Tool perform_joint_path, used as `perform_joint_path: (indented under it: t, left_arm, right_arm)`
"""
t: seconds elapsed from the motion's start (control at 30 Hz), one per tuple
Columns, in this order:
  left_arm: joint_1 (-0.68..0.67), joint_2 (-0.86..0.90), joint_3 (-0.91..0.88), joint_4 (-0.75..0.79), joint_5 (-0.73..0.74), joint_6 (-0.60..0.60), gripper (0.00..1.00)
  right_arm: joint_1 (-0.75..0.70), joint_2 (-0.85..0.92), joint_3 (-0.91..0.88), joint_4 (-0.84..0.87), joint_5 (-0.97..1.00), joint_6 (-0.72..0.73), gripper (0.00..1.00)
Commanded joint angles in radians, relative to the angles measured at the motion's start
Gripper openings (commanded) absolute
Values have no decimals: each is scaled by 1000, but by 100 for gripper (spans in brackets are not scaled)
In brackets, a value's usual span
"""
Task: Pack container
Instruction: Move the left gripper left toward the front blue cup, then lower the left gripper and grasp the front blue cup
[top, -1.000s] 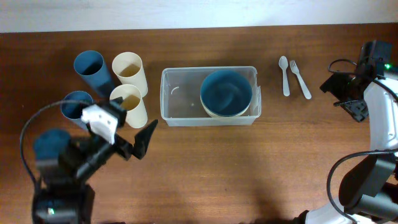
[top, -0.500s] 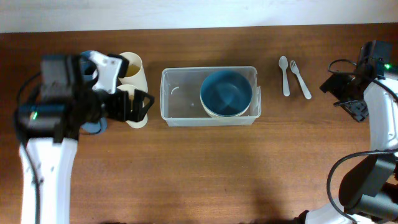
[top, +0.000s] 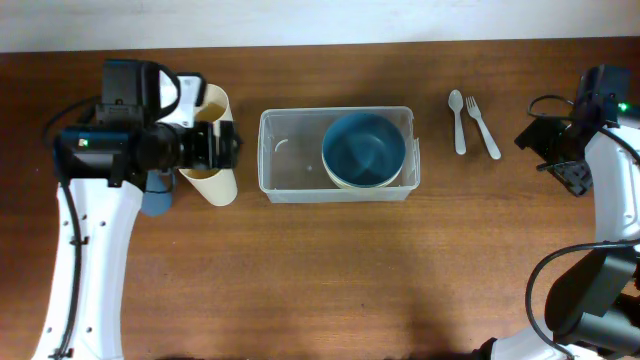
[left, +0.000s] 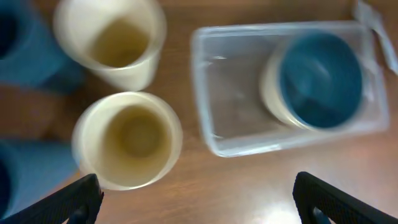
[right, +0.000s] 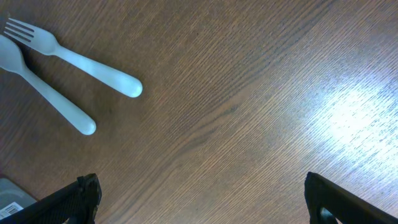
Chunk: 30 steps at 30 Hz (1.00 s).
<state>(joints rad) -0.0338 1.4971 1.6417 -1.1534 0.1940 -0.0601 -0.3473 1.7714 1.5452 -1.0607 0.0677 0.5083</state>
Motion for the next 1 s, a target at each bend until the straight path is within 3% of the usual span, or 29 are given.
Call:
perform_joint_path:
  t: [0.0,0.17,0.37,0.67,0.97]
  left_arm:
    - [38,1,47,-5,-148,-144,100]
    - [107,1,60,-80,-351,-358,100]
    - [240,1,60,-158,-356,-421,100]
    - [412,15,60,-213,-309,-441,100]
    - [416,48,60,-167,-299,-441,100]
  right_arm:
    - [-1,1,-7,3,19,0,99]
    - [-1,1,-7,3,19,0,99]
    - [-1,1,-7,3,19,0,99]
    - [-1,1,-7,3,19,0,99]
    - [-1,1,-7,3,19,0,99]
